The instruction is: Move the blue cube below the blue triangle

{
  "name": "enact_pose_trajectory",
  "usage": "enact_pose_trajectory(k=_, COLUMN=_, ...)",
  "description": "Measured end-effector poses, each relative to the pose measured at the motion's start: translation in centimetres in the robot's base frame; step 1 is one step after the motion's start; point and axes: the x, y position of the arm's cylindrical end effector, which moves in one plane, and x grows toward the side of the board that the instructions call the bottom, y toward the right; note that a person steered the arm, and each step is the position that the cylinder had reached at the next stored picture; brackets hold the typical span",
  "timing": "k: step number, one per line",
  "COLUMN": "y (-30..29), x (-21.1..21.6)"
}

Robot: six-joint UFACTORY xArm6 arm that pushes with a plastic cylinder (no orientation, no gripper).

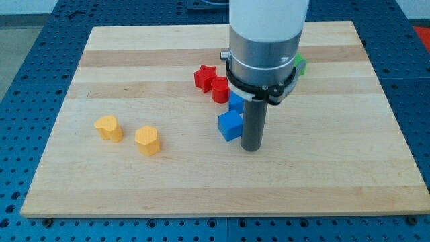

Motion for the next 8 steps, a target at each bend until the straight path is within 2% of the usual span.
enact_pose_trajectory(k=1, y=0.0, x=-0.5)
enact_pose_trajectory(k=3, y=-0.4, x=2.6)
enact_pose_trajectory(k=8, y=-4.0, x=0.1)
